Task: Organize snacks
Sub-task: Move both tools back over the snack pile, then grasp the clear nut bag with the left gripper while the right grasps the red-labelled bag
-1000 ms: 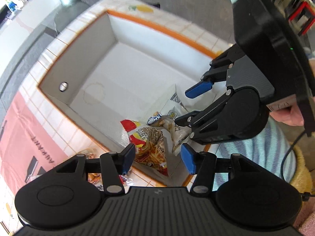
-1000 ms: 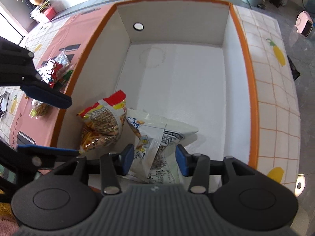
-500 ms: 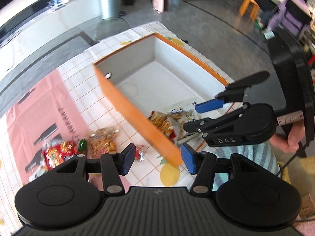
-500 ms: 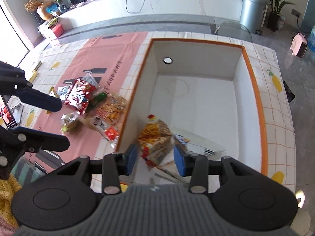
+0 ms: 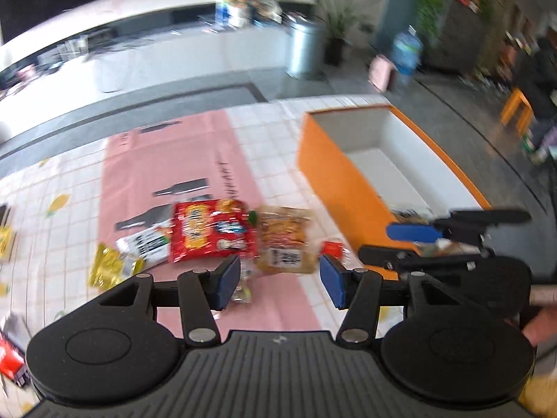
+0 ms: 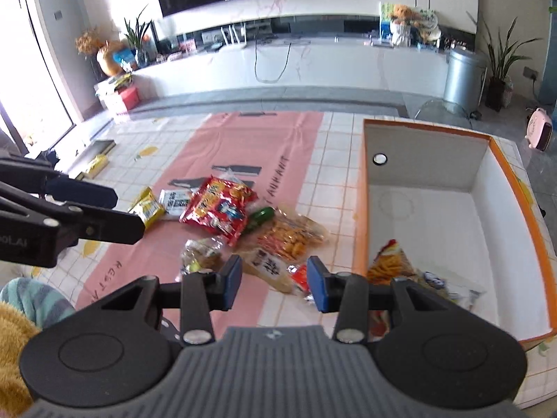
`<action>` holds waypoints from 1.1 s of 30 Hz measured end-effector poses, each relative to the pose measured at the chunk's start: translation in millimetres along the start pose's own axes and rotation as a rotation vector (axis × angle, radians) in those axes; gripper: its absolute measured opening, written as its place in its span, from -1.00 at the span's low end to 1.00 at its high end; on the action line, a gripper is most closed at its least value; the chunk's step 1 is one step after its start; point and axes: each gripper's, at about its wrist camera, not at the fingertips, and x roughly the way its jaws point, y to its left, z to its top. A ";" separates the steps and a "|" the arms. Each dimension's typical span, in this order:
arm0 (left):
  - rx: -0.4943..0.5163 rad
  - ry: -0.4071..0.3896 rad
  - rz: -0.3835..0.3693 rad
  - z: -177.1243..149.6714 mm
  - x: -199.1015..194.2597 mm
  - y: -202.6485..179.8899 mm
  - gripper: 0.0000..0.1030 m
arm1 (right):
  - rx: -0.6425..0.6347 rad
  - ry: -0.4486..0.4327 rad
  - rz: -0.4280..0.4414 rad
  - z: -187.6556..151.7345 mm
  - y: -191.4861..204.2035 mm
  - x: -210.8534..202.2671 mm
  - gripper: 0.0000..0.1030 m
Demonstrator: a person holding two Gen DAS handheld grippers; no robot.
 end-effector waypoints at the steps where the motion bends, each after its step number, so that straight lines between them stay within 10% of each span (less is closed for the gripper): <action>1: -0.022 -0.013 0.015 -6.6 0.8 3.6 0.22 | -0.013 -0.022 -0.013 -5.2 7.1 1.4 -0.26; 14: -0.151 -0.134 0.051 -67.9 17.2 24.5 0.22 | -0.153 -0.117 -0.243 -62.4 49.9 33.1 -0.34; 33: -0.039 -0.015 0.140 -56.9 92.6 15.8 0.44 | -0.488 -0.022 -0.446 -68.5 54.5 117.6 -0.19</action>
